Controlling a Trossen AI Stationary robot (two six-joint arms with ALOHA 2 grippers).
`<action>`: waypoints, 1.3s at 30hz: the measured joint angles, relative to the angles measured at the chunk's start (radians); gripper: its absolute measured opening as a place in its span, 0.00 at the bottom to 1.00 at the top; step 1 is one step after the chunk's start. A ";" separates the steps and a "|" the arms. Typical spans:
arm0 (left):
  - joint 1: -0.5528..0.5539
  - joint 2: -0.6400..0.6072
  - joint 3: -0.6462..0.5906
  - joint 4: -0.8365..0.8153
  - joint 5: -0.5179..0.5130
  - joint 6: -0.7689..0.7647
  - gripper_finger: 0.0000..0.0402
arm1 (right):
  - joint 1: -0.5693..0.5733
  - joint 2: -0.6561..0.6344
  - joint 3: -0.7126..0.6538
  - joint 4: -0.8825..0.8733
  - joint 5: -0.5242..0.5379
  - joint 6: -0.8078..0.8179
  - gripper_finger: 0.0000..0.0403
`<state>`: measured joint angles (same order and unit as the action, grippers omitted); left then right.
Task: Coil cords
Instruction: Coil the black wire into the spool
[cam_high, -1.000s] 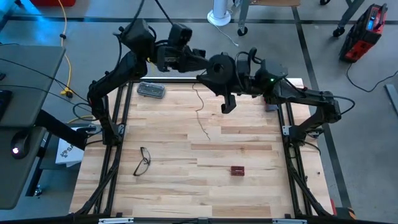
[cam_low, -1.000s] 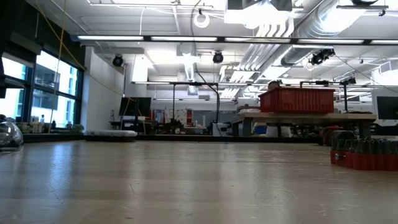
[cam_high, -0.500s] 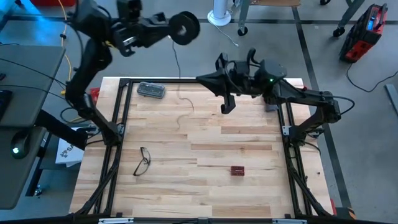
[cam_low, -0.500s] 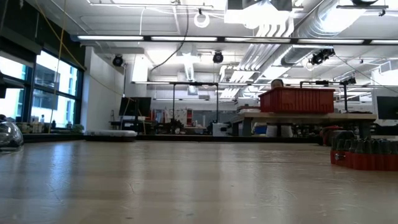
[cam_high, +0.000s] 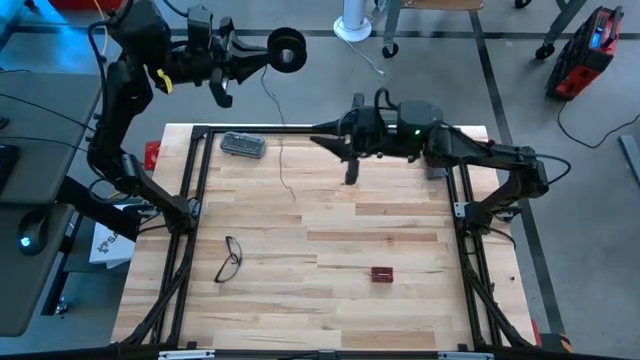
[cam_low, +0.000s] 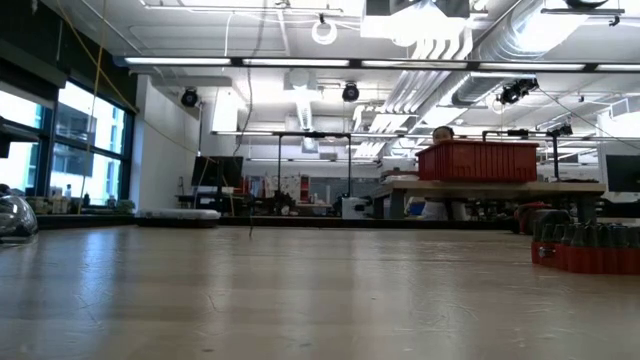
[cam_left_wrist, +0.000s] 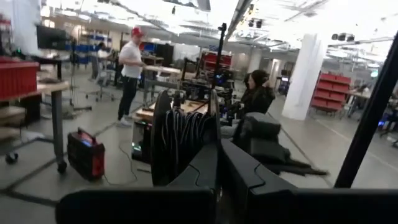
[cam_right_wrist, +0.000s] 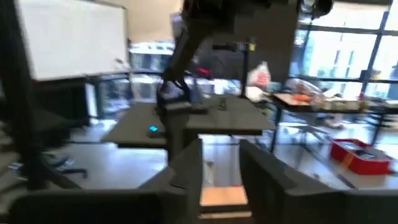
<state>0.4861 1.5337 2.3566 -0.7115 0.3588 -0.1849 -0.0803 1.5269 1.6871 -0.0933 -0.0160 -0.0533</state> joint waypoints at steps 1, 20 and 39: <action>-0.007 0.001 0.000 0.007 -0.004 0.016 0.00 | 0.007 0.006 0.000 0.000 0.030 -0.015 0.25; -0.151 0.006 0.000 0.148 -0.109 0.057 0.00 | -0.005 0.194 0.000 0.219 0.246 -0.121 0.52; -0.153 0.009 0.000 0.173 -0.127 0.057 0.00 | -0.012 0.208 0.000 0.328 0.214 -0.001 0.29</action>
<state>0.3332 1.5425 2.3562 -0.5381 0.2317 -0.1280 -0.0921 1.7354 1.6871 0.2344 0.1976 -0.0546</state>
